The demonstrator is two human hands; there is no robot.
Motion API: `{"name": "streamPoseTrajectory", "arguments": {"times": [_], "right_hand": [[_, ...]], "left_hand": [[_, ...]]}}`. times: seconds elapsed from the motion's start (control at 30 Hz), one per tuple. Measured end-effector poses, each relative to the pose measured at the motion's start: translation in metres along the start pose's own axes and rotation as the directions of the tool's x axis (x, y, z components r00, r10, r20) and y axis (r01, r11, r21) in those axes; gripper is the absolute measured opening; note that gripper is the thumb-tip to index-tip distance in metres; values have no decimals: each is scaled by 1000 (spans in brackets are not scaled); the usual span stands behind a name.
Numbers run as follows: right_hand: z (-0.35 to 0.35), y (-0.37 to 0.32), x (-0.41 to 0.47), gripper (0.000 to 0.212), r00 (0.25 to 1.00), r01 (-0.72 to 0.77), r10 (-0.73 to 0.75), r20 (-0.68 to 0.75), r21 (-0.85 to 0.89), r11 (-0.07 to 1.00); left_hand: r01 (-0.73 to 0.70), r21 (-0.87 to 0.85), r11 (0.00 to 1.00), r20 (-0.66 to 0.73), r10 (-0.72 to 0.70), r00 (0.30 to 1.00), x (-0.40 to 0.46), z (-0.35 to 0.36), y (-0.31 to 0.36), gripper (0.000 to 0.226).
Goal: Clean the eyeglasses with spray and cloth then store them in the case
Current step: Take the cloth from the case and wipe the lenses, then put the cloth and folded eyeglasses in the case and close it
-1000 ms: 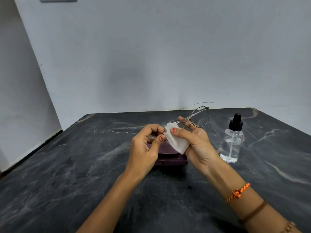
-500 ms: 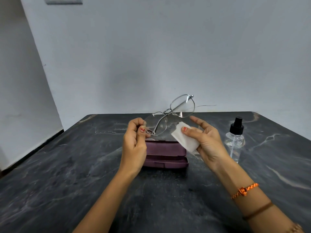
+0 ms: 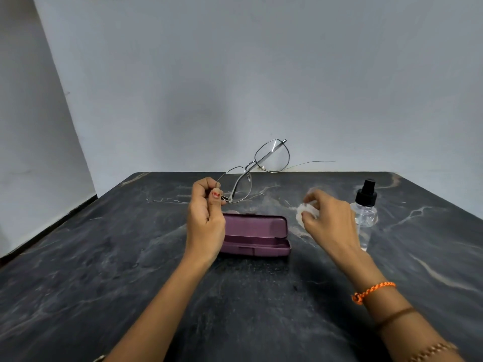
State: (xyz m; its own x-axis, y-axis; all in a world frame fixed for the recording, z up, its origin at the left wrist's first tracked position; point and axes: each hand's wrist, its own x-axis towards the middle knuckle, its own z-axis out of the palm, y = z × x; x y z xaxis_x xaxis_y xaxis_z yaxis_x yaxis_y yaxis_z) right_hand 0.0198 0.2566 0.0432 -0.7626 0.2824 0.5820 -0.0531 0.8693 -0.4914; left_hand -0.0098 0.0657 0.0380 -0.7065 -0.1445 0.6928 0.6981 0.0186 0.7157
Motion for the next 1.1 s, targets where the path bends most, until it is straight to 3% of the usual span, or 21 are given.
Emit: {"name": "streamPoseTrajectory", "arguments": {"times": [0.2,0.43,0.67,0.97,1.1], "right_hand": [[3,12,5,26,979,-100,105,172,-35,994],[8,21,7,41,909,-206,230,347,-106,973],[9,17,5,44,871,-178,255,421,-213,961],[12,7,-5,49,924,-19,158,350,-369,929],[9,3,-3,32,991,10,20,130,-230,973]], "left_hand": [[19,29,999,-28,-18,999,0,-1,-1,31],[35,36,999,-23,-34,999,0,0,1,32],[30,41,999,-19,-29,999,0,0,2,33],[37,57,998,-12,-36,999,0,-1,3,32],[28,63,998,0,-28,1000,1,-2,5,33]]}}
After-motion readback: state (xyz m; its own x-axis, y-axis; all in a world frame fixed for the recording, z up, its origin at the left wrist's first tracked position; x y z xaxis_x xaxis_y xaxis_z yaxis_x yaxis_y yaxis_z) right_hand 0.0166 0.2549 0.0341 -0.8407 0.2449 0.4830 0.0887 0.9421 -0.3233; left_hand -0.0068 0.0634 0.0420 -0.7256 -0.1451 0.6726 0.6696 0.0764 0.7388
